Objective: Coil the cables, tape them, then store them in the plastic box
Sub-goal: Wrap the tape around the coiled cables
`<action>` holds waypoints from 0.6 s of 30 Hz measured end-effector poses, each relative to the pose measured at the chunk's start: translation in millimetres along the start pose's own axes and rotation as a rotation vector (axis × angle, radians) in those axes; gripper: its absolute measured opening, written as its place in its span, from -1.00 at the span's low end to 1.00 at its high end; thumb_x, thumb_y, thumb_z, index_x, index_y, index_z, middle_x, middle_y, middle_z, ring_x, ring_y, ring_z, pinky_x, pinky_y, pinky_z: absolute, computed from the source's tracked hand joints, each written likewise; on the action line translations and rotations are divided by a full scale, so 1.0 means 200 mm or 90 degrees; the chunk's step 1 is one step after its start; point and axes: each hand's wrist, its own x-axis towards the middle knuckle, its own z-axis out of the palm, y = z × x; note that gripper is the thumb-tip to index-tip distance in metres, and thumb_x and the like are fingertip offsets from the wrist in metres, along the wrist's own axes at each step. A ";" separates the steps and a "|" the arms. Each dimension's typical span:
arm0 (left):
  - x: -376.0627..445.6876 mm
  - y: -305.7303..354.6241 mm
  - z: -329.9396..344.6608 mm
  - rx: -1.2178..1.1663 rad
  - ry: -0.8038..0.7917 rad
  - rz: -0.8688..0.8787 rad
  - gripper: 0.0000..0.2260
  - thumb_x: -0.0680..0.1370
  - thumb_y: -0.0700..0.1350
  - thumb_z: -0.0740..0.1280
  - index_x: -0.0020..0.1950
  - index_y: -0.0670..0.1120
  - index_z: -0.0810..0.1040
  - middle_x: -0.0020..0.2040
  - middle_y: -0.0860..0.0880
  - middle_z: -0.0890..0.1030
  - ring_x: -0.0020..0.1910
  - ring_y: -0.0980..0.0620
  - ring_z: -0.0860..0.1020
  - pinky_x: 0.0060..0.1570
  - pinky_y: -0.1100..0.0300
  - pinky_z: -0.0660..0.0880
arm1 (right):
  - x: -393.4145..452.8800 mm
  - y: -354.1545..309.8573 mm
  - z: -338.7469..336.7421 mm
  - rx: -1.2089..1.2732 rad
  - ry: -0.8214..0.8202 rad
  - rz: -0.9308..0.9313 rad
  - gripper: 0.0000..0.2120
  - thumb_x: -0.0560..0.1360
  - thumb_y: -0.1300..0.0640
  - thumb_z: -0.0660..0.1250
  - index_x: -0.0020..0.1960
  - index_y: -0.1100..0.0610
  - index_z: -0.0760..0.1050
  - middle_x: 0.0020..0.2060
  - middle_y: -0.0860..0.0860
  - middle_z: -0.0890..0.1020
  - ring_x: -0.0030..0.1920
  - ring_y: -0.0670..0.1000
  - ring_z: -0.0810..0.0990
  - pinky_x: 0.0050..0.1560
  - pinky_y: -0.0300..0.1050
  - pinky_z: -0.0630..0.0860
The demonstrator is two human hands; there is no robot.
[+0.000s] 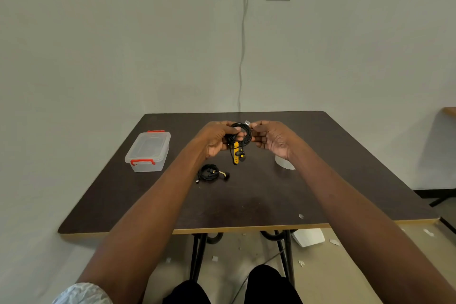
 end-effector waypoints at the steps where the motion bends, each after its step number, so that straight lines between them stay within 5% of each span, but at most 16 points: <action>1: 0.00 0.00 0.00 -0.002 0.007 0.004 -0.90 0.55 -0.33 0.31 0.01 -0.21 0.57 -0.29 -0.06 0.68 -0.35 0.10 0.63 -0.24 0.20 0.59 | 0.00 0.01 0.00 -0.005 -0.003 -0.002 -0.92 0.56 0.23 0.31 -0.09 0.15 0.56 -0.32 0.01 0.63 -0.30 -0.06 0.57 -0.27 -0.22 0.46; 8: 0.01 -0.02 0.00 -0.012 0.006 0.015 -0.83 0.53 -0.34 0.32 0.11 -0.31 0.56 -0.27 -0.11 0.65 -0.31 0.04 0.60 -0.25 0.19 0.58 | 0.00 0.00 0.01 0.023 0.001 0.029 -0.69 0.50 -0.13 0.38 -0.11 0.14 0.58 -0.30 0.02 0.65 -0.31 -0.06 0.60 -0.23 -0.18 0.47; 13: 0.00 -0.01 -0.01 -0.014 -0.014 0.011 -0.87 0.54 -0.34 0.32 0.07 -0.31 0.56 -0.21 -0.16 0.62 -0.31 0.03 0.59 -0.25 0.19 0.59 | 0.01 -0.01 0.04 -0.017 0.046 0.025 -0.91 0.47 0.15 0.44 -0.16 0.10 0.54 -0.39 -0.05 0.62 -0.30 -0.08 0.55 -0.29 -0.24 0.41; 18: 0.01 -0.01 -0.02 -0.014 -0.034 -0.003 -0.86 0.54 -0.30 0.34 0.09 -0.28 0.57 -0.21 -0.14 0.62 -0.27 0.03 0.58 -0.11 0.13 0.58 | 0.02 -0.02 0.05 -0.051 0.116 -0.052 -0.87 0.43 0.28 0.46 -0.20 0.12 0.54 -0.36 0.00 0.58 -0.40 -0.12 0.49 -0.39 -0.29 0.35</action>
